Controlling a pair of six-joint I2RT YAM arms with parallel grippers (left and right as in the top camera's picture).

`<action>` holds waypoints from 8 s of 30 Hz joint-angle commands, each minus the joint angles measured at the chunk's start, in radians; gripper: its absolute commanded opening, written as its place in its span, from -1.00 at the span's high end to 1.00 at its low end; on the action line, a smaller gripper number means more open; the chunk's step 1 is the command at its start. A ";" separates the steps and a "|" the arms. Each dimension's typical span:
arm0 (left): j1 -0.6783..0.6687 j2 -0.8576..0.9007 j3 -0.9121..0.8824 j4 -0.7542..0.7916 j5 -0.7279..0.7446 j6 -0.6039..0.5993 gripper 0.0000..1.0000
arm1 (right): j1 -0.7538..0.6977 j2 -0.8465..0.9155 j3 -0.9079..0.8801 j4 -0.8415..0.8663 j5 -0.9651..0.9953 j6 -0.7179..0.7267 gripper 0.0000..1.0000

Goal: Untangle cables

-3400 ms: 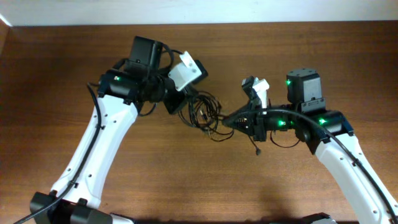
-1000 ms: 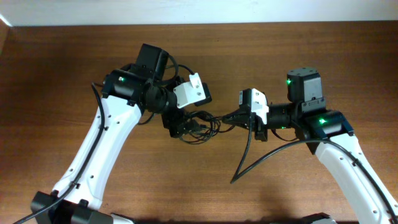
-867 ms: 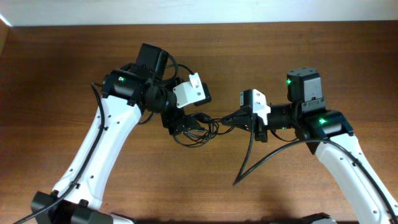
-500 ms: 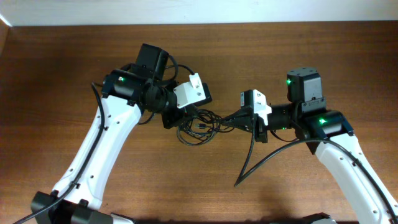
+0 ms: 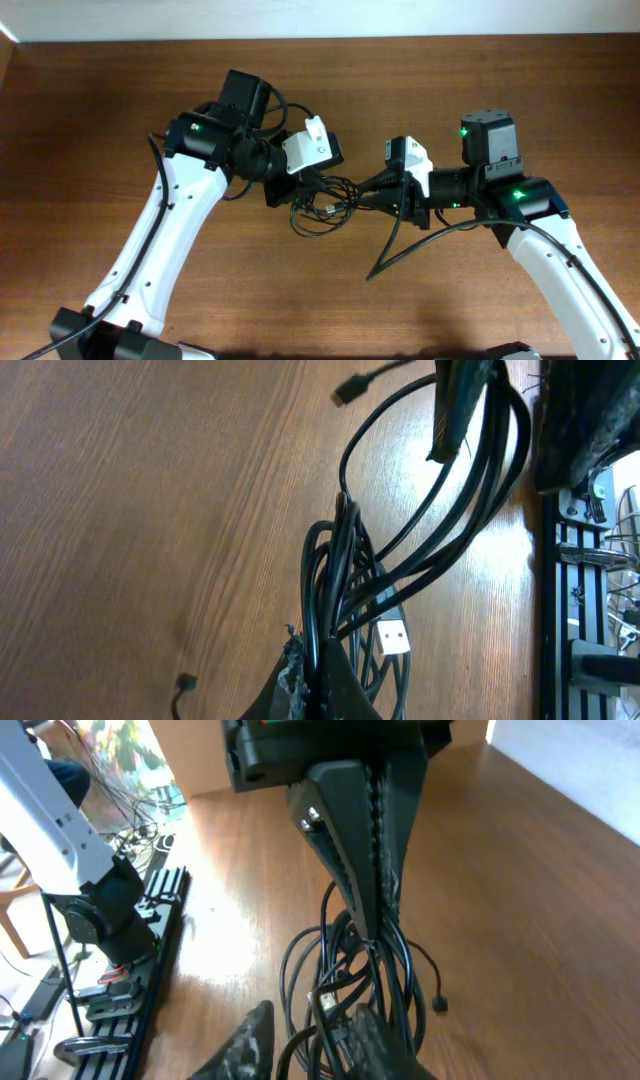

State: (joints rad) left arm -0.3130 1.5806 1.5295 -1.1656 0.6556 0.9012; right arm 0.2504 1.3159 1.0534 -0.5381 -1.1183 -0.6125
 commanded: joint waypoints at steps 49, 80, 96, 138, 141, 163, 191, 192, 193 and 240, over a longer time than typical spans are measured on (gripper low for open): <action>-0.089 0.009 0.010 0.455 -0.155 -1.689 1.00 | 0.006 0.002 0.012 0.049 0.420 0.943 -0.82; -0.123 0.009 0.010 0.378 -0.517 -2.142 1.00 | 0.148 0.007 0.012 0.137 0.818 0.936 -0.82; -0.124 0.009 0.010 0.510 -0.410 -2.200 1.00 | 0.196 0.079 0.011 0.109 0.628 0.935 -0.80; -0.125 0.009 0.010 0.334 -0.365 -2.080 0.27 | 0.285 0.139 0.012 0.286 0.973 0.725 0.92; -0.123 0.009 0.010 0.333 -0.473 -2.006 -0.99 | 0.285 0.137 0.012 0.301 0.972 0.780 0.92; 0.093 0.009 0.010 0.104 -0.704 -1.551 -0.98 | 0.284 -0.051 0.013 0.396 0.699 0.831 0.92; 0.195 0.009 0.010 0.211 0.354 -0.846 -0.98 | 0.173 -0.053 0.013 0.670 0.464 1.015 0.92; 0.195 0.009 0.010 0.211 0.353 -0.846 -0.99 | 0.173 -0.053 0.013 0.692 0.443 1.022 0.92; 0.195 0.009 0.010 0.211 0.351 -0.846 -0.99 | 0.172 -0.053 0.013 0.708 0.437 1.044 0.92; 0.185 0.009 0.010 0.241 0.191 -0.533 -0.99 | 0.100 -0.051 0.013 0.697 0.280 1.151 0.92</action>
State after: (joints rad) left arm -0.1337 1.5822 1.5486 -0.9295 0.7090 0.2100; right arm 0.3775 1.2858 1.0378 0.1471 -0.7696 0.5278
